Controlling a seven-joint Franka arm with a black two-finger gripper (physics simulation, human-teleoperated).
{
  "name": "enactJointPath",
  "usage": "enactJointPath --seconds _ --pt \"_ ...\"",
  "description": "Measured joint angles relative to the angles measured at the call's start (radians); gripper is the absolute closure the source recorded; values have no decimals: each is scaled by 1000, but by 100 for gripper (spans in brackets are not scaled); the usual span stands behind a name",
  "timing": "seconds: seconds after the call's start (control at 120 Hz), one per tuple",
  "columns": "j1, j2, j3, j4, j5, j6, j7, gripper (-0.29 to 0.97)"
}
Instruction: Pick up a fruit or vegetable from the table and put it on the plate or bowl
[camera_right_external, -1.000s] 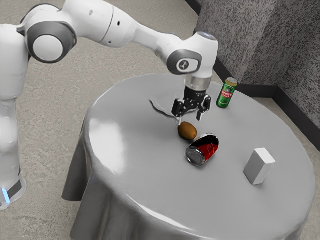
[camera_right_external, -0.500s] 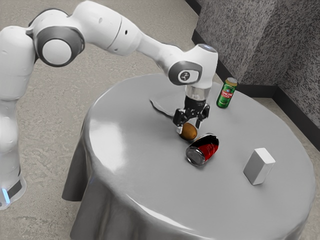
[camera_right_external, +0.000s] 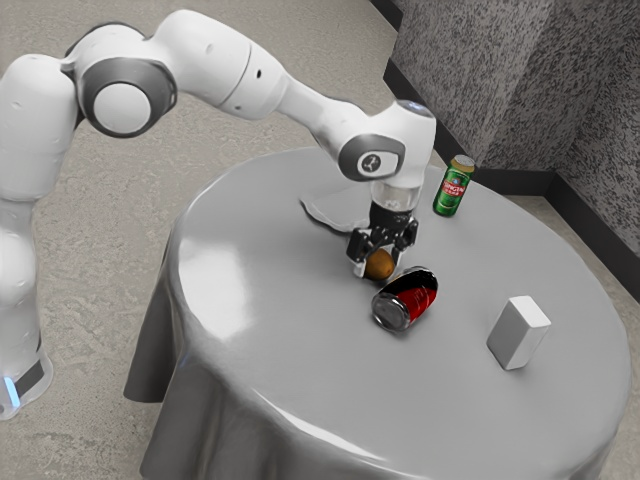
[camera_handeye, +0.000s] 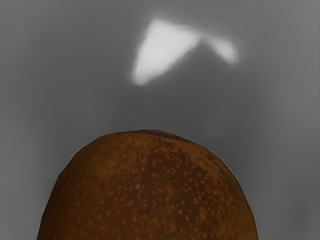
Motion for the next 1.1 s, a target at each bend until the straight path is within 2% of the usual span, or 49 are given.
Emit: enactJointPath --seconds 0.175,0.292,0.492,0.583,0.85,0.958,1.1 --pt "-1 -1 -1 0 3 1 -7 31" --pt "-3 -10 -6 -1 3 -4 -6 38" --pt "-6 -87 -5 8 4 -35 -1 41" --pt "16 -112 3 58 18 -74 5 40" --pt "88 -120 83 102 41 -144 35 41" --pt "100 -118 91 109 42 -159 44 41" --pt "164 -114 92 110 41 -169 57 41"
